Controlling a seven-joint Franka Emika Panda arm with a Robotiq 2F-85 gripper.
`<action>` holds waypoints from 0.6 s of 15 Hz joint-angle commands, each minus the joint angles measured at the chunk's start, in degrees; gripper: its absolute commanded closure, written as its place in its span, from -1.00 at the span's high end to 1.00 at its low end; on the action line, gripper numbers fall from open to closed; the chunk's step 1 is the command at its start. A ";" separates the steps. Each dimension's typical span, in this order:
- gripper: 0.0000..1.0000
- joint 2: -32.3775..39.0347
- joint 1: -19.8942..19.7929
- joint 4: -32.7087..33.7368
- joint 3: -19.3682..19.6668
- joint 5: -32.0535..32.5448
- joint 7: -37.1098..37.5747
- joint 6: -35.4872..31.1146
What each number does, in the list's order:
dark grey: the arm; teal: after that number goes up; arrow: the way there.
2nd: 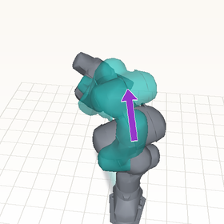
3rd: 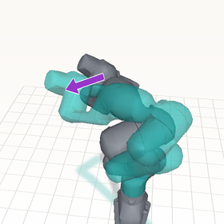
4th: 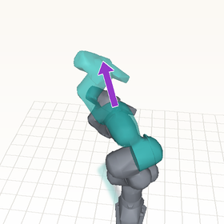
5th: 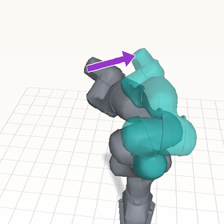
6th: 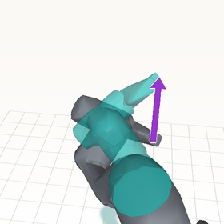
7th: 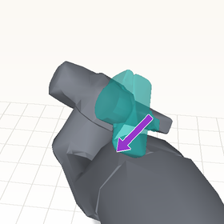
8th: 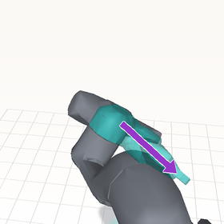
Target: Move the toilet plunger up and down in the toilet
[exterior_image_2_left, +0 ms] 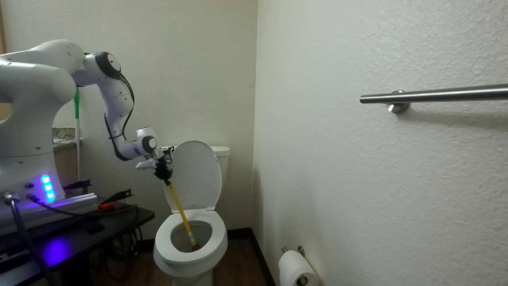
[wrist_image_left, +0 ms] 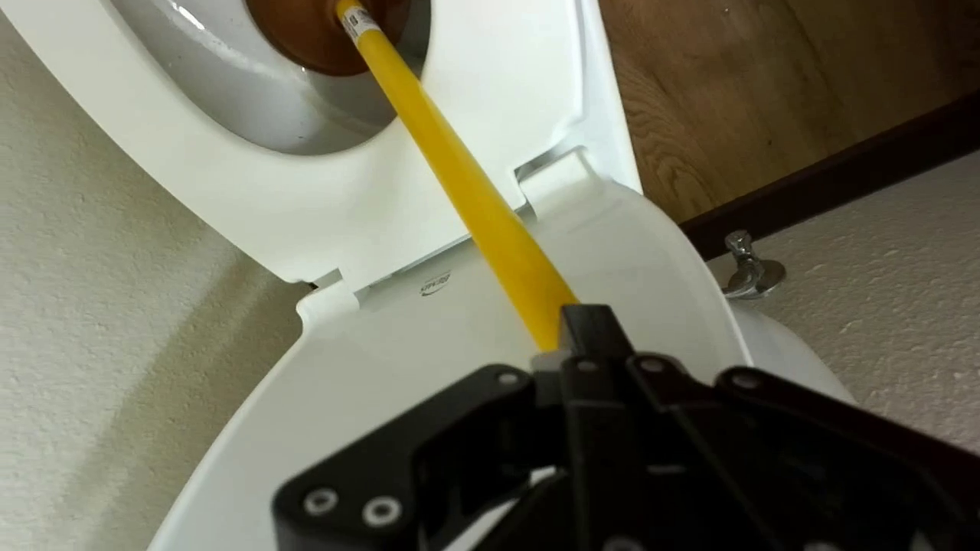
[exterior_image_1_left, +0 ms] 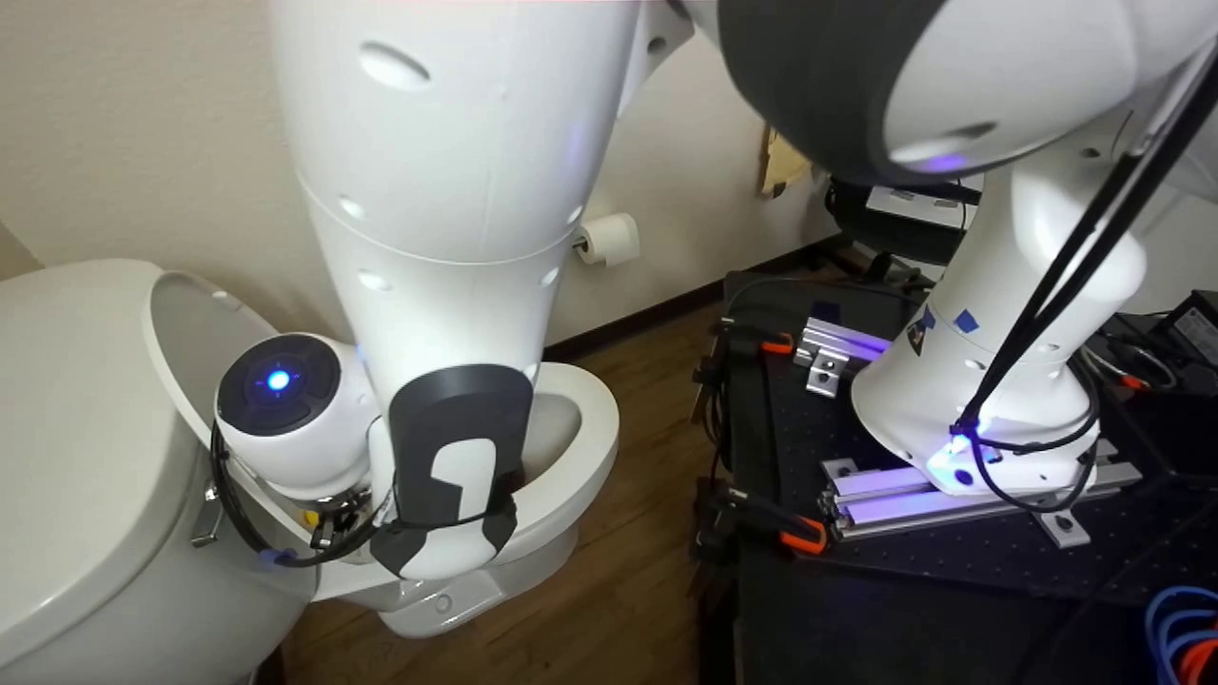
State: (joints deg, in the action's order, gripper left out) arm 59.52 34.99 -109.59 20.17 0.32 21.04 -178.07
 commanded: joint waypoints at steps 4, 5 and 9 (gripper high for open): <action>-0.22 -1.05 2.07 -1.38 3.11 -0.79 -1.43 3.88; -0.06 -0.84 1.65 -1.06 2.75 -0.59 -1.58 4.91; 0.51 -1.86 1.36 -1.53 2.65 -0.02 -0.59 8.37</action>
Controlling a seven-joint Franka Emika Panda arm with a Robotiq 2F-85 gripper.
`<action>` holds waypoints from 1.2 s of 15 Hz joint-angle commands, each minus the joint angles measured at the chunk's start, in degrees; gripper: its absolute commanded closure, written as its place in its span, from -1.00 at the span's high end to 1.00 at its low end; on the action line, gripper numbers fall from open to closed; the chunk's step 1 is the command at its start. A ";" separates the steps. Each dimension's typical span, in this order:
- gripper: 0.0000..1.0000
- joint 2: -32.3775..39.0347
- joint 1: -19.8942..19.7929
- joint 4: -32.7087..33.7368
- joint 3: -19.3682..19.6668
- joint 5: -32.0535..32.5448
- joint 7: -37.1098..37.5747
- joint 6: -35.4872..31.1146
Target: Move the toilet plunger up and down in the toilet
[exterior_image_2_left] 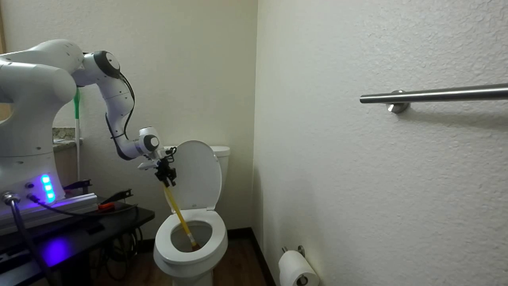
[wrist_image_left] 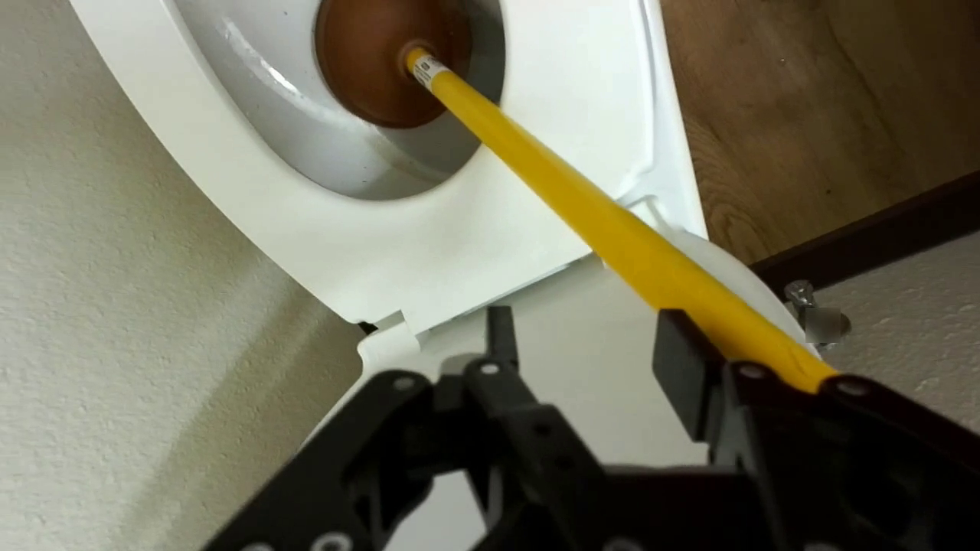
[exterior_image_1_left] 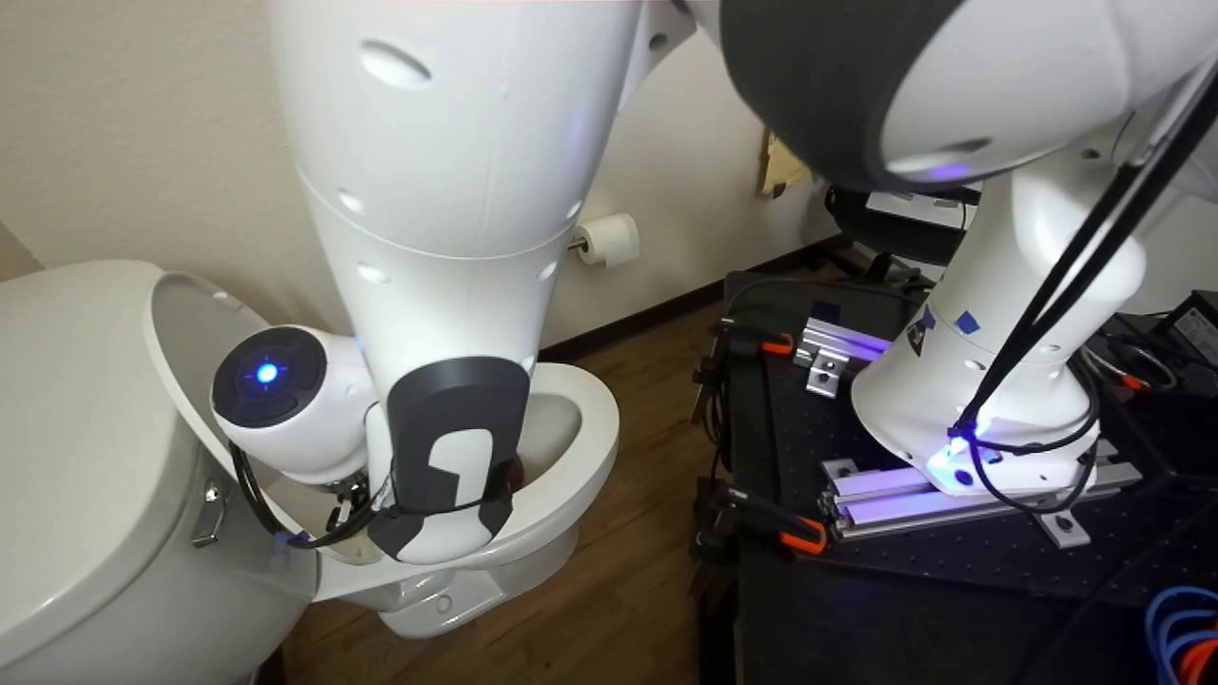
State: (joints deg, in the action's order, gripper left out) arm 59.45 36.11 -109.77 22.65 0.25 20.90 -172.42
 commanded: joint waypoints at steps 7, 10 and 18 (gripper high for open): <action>1.00 -10.54 2.83 -6.65 -0.64 2.93 2.80 17.73; 1.00 -13.44 -0.10 -6.68 -4.36 4.52 1.46 22.06; 1.00 -8.88 -7.75 -3.69 -12.29 7.85 -0.55 12.33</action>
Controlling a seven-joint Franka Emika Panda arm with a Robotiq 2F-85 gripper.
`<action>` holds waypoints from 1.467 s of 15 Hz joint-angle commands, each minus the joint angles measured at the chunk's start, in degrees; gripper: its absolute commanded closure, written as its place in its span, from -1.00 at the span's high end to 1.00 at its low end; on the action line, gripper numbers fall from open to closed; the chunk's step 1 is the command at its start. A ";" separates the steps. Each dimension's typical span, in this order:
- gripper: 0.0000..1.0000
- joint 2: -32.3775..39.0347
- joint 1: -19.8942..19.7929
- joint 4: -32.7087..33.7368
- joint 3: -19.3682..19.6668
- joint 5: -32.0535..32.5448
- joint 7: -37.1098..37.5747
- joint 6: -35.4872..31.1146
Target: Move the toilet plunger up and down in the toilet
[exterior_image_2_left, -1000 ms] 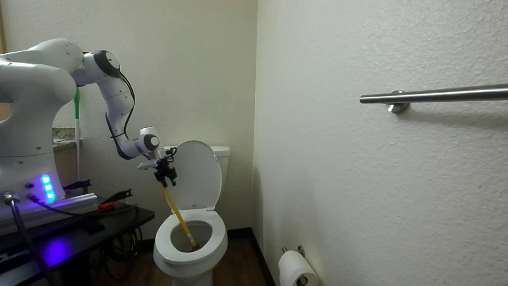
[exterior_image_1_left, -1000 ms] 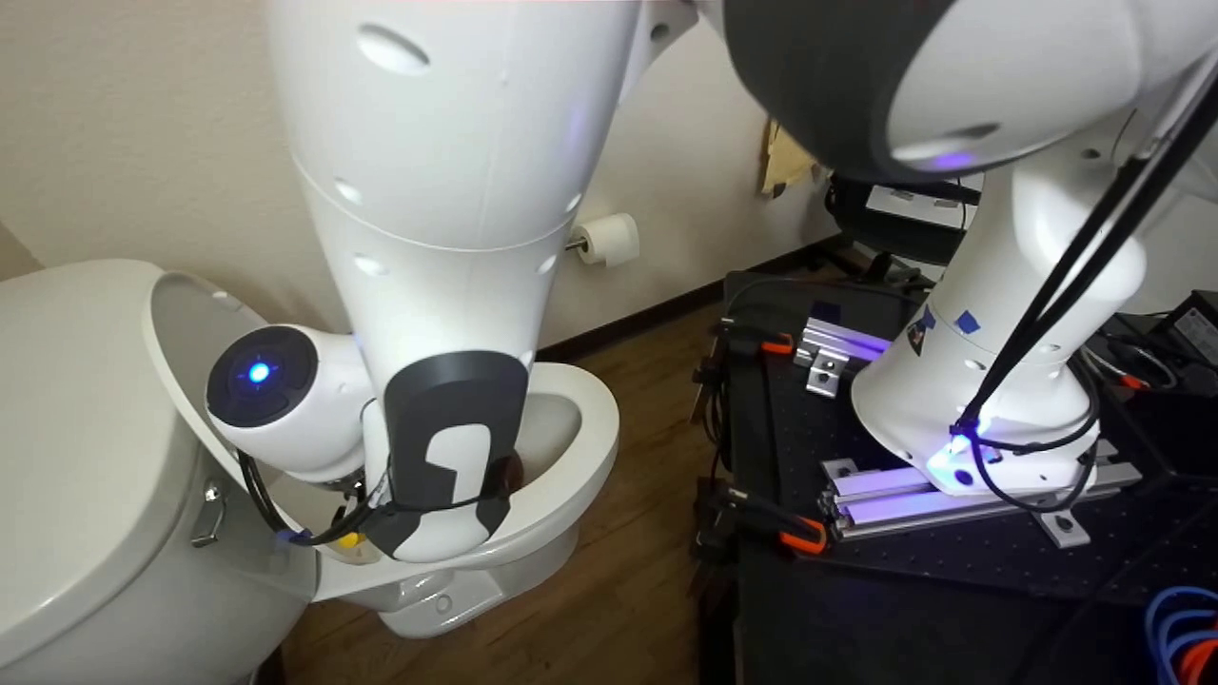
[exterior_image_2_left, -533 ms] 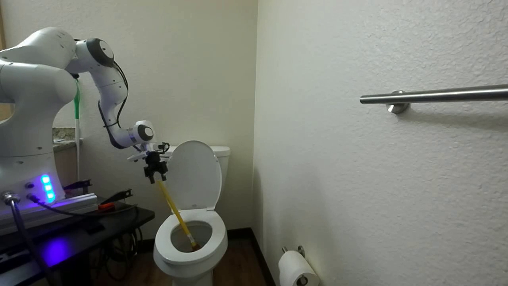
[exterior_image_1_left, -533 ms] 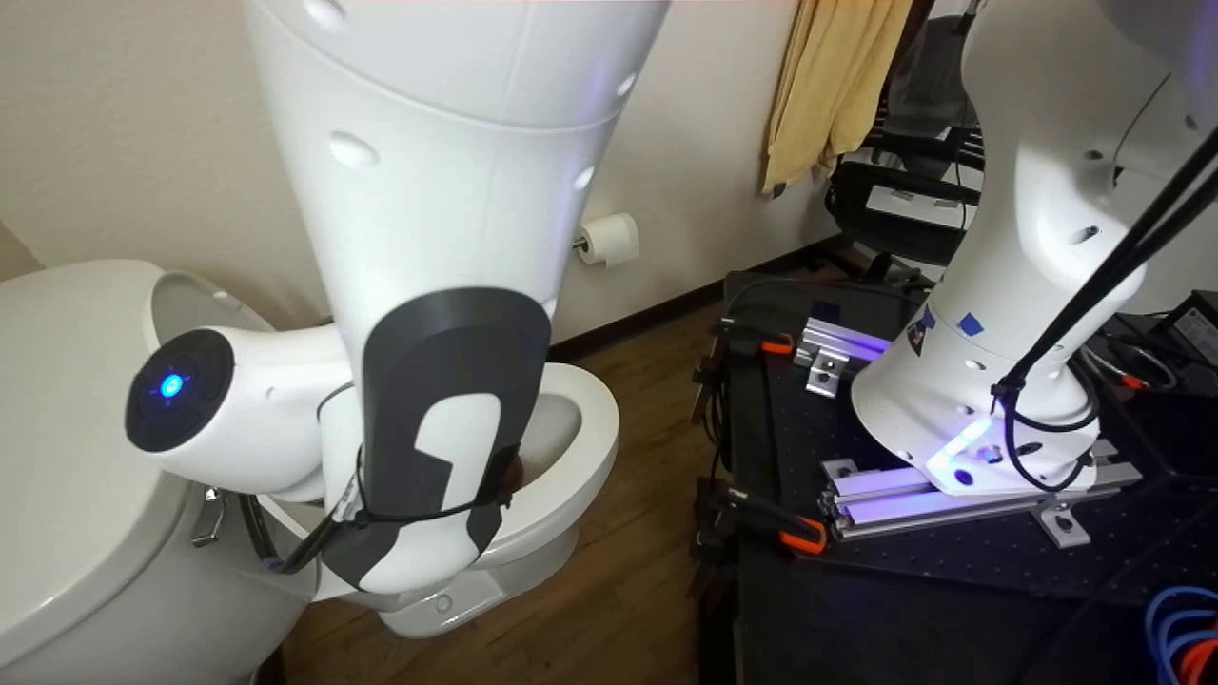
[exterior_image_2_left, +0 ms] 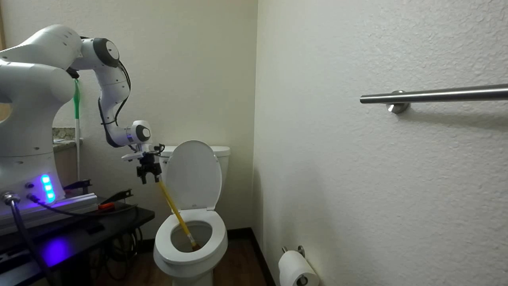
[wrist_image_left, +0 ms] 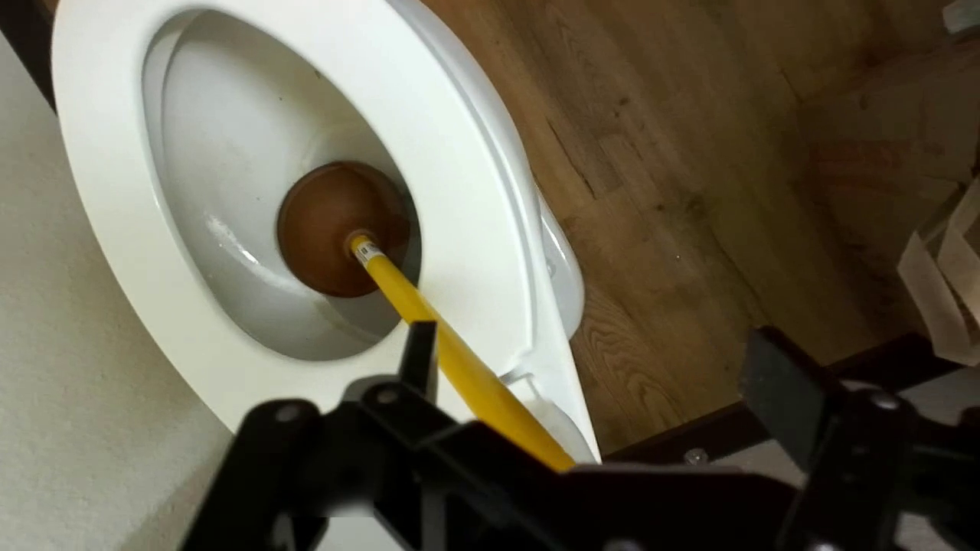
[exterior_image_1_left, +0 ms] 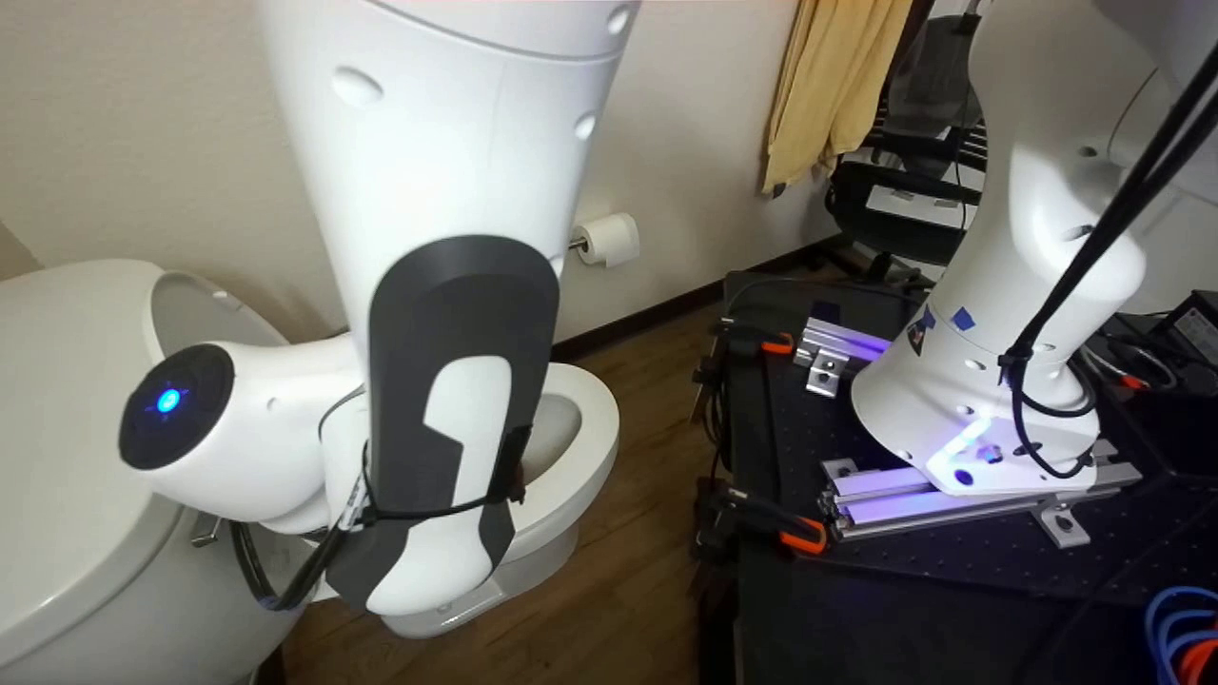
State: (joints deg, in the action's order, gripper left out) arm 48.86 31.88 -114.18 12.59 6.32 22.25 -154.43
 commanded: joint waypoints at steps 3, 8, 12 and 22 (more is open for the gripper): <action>1.00 3.87 -3.98 1.05 -1.74 1.31 -1.64 -14.71; 1.00 5.40 -1.80 2.16 0.13 0.08 -0.83 -14.92; 1.00 6.94 -1.15 3.88 0.58 -0.33 -0.86 -19.43; 0.20 6.21 -1.47 3.14 0.14 -2.13 -2.45 -19.43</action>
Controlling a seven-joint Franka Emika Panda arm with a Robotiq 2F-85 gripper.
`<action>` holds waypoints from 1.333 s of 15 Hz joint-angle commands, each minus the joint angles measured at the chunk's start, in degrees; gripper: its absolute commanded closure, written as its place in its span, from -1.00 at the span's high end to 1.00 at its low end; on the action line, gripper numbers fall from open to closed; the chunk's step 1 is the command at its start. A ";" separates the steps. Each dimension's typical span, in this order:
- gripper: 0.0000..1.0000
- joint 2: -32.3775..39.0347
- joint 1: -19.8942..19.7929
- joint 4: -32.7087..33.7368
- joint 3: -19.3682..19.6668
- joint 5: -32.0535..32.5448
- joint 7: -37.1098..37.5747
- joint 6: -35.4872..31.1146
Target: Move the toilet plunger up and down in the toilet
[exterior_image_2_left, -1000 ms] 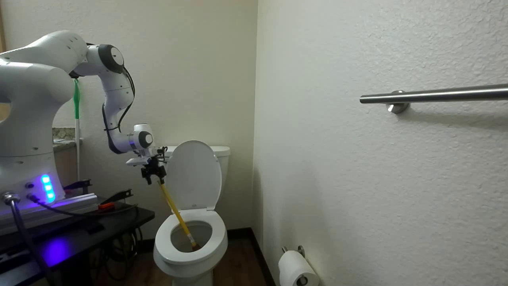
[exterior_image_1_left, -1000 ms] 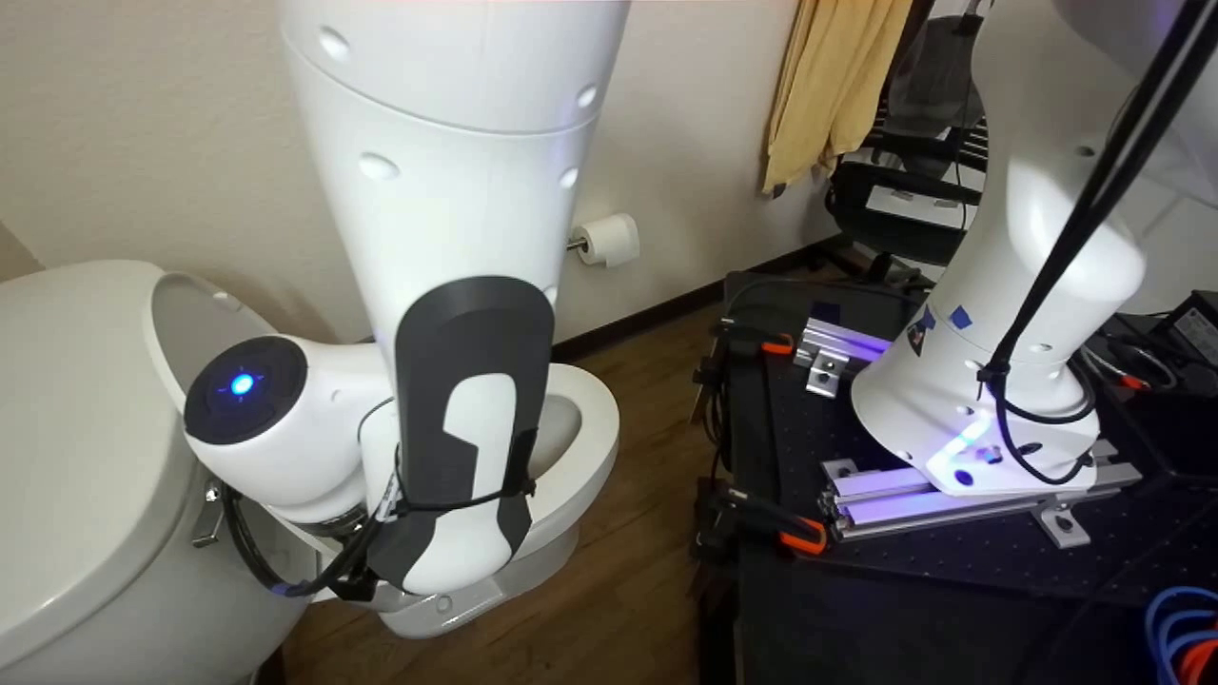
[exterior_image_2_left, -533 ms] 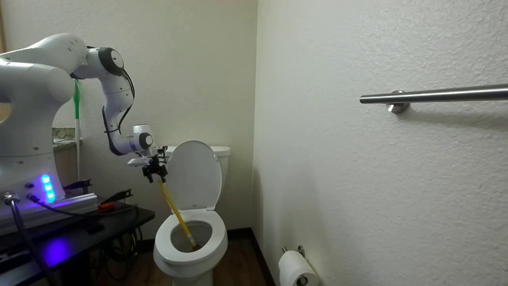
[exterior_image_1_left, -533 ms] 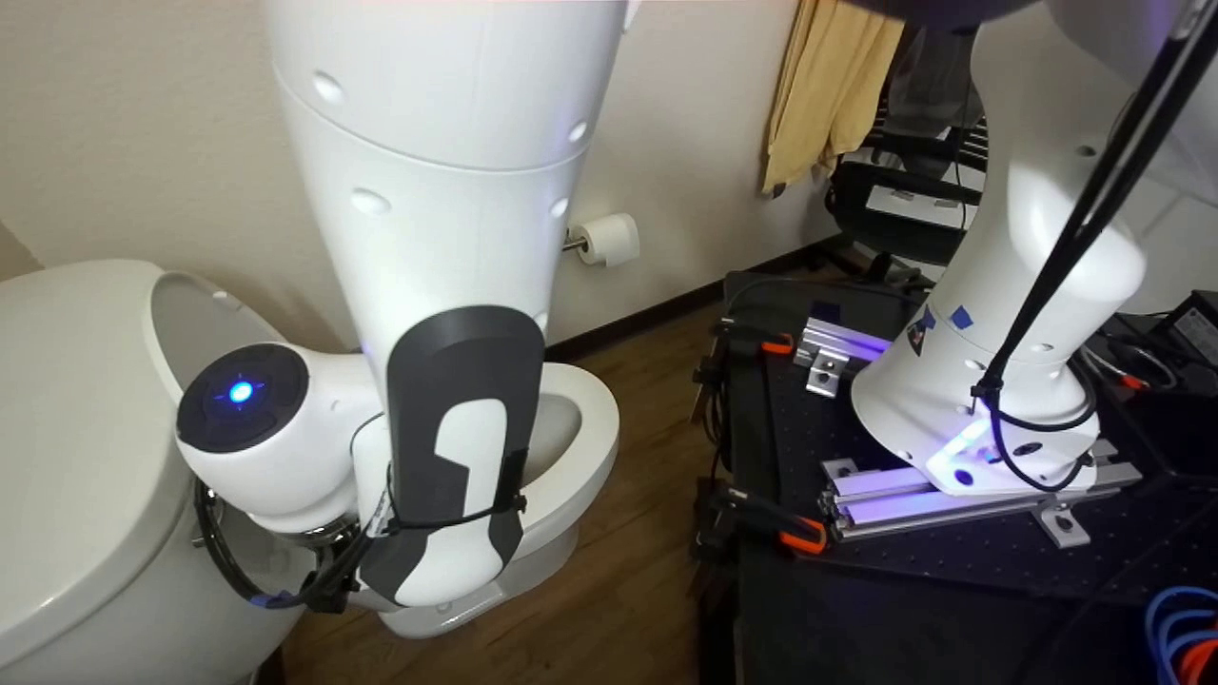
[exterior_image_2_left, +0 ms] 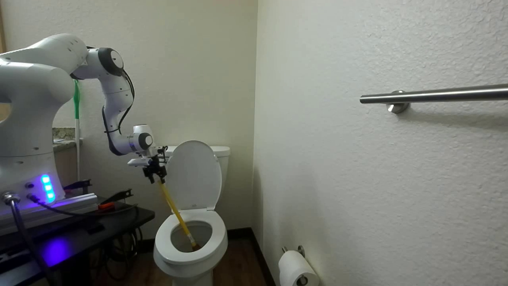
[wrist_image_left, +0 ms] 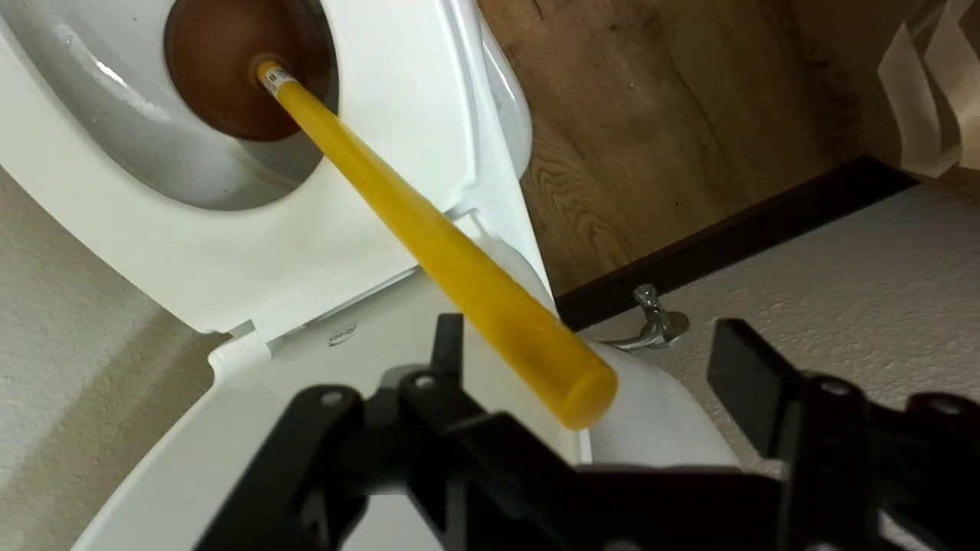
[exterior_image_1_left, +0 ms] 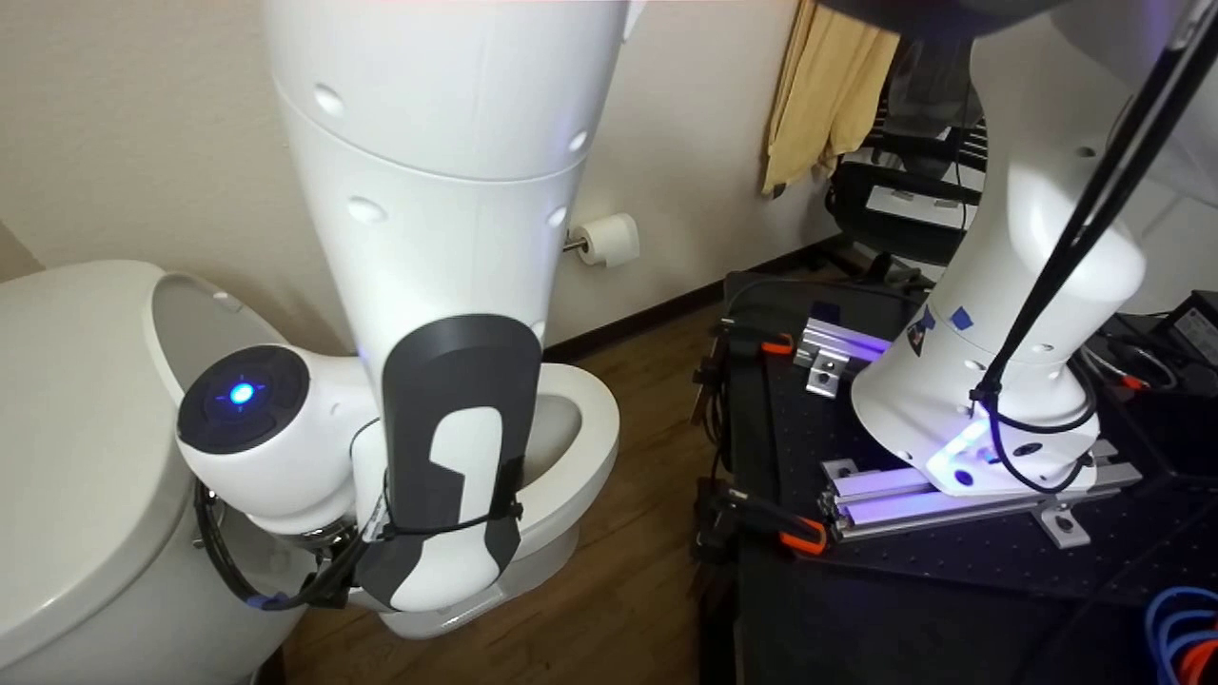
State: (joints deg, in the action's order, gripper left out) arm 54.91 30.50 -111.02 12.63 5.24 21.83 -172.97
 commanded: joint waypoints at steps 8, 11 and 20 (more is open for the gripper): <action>-0.83 0.07 2.53 -0.81 4.05 -0.77 -1.26 -1.55; -0.85 -0.27 6.47 -1.37 8.97 -0.74 0.19 0.89; -0.89 -4.84 10.40 -4.11 19.21 0.67 6.17 20.82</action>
State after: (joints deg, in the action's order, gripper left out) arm 52.87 43.79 -112.70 32.56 5.10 27.50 -158.54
